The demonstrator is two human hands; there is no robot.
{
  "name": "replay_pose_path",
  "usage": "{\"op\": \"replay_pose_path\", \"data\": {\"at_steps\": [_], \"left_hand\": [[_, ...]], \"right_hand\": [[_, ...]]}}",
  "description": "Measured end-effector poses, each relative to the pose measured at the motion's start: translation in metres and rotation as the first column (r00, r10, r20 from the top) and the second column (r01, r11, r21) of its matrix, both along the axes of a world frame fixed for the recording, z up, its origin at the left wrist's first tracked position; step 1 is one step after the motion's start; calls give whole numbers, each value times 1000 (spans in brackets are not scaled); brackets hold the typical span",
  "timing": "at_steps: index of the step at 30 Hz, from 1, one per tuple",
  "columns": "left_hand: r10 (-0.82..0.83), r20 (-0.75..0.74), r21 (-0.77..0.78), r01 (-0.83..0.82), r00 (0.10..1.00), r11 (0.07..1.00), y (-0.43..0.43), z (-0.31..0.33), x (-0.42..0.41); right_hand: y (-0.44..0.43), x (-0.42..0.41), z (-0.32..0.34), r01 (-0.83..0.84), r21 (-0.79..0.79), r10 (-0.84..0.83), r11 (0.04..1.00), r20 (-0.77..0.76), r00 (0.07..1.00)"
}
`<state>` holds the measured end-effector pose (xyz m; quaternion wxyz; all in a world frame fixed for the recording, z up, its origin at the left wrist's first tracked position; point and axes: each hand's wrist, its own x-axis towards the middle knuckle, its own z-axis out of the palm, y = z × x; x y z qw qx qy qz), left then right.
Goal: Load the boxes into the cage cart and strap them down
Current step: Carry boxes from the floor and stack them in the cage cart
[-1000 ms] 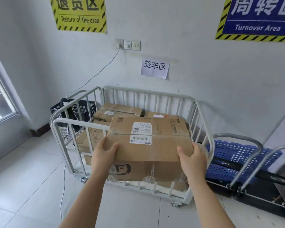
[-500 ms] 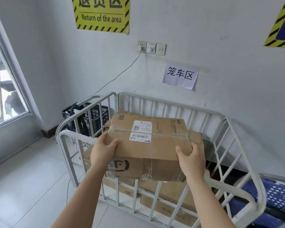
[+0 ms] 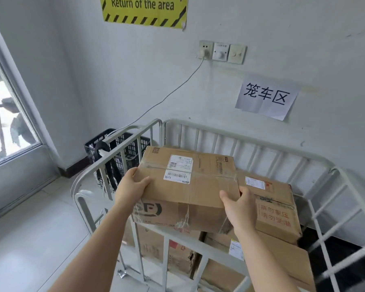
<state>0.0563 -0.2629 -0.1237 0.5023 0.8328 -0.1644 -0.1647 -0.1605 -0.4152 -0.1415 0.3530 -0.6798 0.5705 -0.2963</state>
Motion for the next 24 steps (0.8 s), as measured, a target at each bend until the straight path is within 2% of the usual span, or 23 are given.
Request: {"op": "replay_pose_path", "data": {"at_steps": [13, 20, 24], "left_hand": [[-22, -128, 172, 44, 992, 984, -91, -84, 152], [-53, -212, 290, 115, 976, 950, -120, -138, 211], [-93, -275, 360, 192, 957, 913, -128, -177, 238]], "right_hand": [[-94, 142, -91, -32, 270, 89, 962, -203, 975], [-105, 185, -136, -4, 376, 139, 927, -333, 933], [-101, 208, -164, 58, 420, 109, 905, -362, 926]]}}
